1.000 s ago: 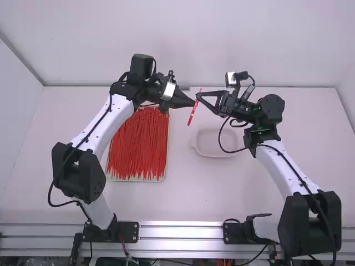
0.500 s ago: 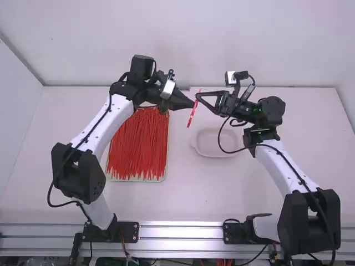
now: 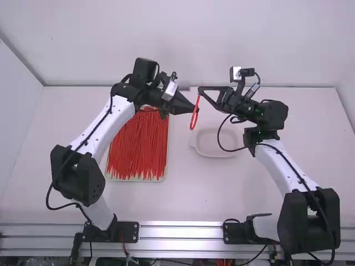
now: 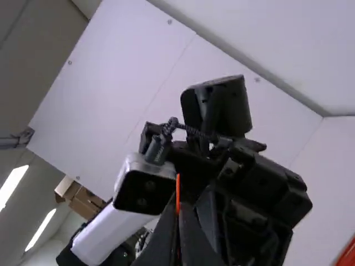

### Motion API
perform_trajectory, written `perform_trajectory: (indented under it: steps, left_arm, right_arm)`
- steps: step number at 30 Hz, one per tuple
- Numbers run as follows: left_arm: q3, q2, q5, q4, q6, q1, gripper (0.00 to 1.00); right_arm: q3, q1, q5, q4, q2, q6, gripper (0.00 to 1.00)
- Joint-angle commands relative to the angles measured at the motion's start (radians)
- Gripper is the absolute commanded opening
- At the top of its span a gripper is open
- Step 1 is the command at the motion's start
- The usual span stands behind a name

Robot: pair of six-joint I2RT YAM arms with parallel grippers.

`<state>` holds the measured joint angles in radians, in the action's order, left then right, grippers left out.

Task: Fasten the cable tie

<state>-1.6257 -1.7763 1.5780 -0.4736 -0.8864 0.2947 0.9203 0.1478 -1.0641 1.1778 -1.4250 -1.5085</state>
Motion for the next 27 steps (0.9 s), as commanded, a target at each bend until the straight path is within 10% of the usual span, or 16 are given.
perform_trajectory:
  steps: [1,18,20,23,27]
  left_arm:
    - [0.051,0.008,-0.008,-0.012,-0.009,0.021,0.02]
    - [0.238,0.008,-0.008,0.076,-0.053,0.020,0.02]
    - [0.238,0.008,-0.008,0.080,-0.052,0.016,0.02]
    - [0.238,0.008,-0.008,0.098,-0.047,0.014,0.02]
    - [0.238,0.008,-0.008,0.113,-0.045,0.013,0.02]
  right_arm:
    - [0.088,-0.022,0.101,0.023,0.013,-0.006,0.00]
    - [0.192,-0.078,0.114,0.020,0.013,-0.006,0.00]
    - [0.193,-0.078,0.097,0.019,0.013,0.026,0.17]
    - [0.192,-0.078,0.029,0.018,0.013,0.075,0.73]
    - [0.192,-0.076,-0.052,-0.028,0.013,0.103,0.98]
